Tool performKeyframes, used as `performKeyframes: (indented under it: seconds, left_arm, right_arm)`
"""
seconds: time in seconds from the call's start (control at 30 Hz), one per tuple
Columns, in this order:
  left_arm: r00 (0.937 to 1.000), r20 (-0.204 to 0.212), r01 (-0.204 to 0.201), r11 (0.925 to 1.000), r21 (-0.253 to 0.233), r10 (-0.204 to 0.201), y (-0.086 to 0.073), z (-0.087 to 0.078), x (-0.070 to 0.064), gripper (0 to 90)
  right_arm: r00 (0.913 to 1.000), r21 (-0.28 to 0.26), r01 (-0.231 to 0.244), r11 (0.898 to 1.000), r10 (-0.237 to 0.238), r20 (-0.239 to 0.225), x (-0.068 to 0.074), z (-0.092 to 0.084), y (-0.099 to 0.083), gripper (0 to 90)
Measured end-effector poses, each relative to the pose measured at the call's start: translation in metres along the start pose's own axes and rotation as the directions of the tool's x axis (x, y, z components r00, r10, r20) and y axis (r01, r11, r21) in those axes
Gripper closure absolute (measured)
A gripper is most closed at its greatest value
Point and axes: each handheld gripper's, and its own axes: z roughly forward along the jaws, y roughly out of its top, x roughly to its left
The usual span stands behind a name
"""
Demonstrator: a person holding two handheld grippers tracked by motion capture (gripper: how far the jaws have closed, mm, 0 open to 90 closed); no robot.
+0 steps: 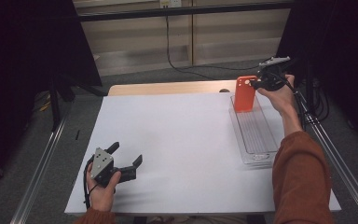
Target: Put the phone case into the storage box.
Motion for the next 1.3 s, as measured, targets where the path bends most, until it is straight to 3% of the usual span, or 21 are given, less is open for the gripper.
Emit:
performKeyframes:
  seconds: [0.63,0.8,1.07,1.13,1.2,1.3]
  left_arm:
    - [1.0000,-0.002,0.009,1.0000,-0.003,-0.009,0.000,0.000,0.000,3.5]
    - [1.0000,0.002,0.010,0.9999,-0.006,-0.010,0.000,0.000,0.001,3.4]
    - [0.9998,-0.005,0.018,0.9998,-0.011,-0.018,0.001,0.000,0.001,3.5]
    - [0.9998,-0.008,0.019,0.9997,-0.013,-0.019,0.001,0.000,0.001,3.5]
    - [0.9997,-0.012,0.023,0.9997,-0.011,-0.023,0.001,-0.001,0.002,3.5]
    - [0.9993,-0.013,0.034,0.9994,-0.012,-0.034,0.000,0.000,0.003,3.6]
  right_arm:
    - [0.9961,0.000,-0.088,0.996,0.088,-0.001,-0.003,-0.002,-0.004,16.5]
    - [0.9938,0.008,-0.110,0.994,0.110,-0.019,-0.004,-0.001,-0.006,8.5]
    - [0.9886,-0.008,-0.149,0.989,0.149,-0.018,-0.003,-0.005,-0.007,11.6]
    - [0.9888,-0.044,-0.146,0.988,0.144,-0.039,-0.003,-0.009,-0.011,12.2]
    - [0.9846,-0.052,-0.171,0.984,0.168,-0.047,-0.004,-0.011,-0.014,10.3]
    - [0.9858,-0.057,-0.167,0.984,0.166,-0.024,-0.006,-0.013,-0.017,11.7]
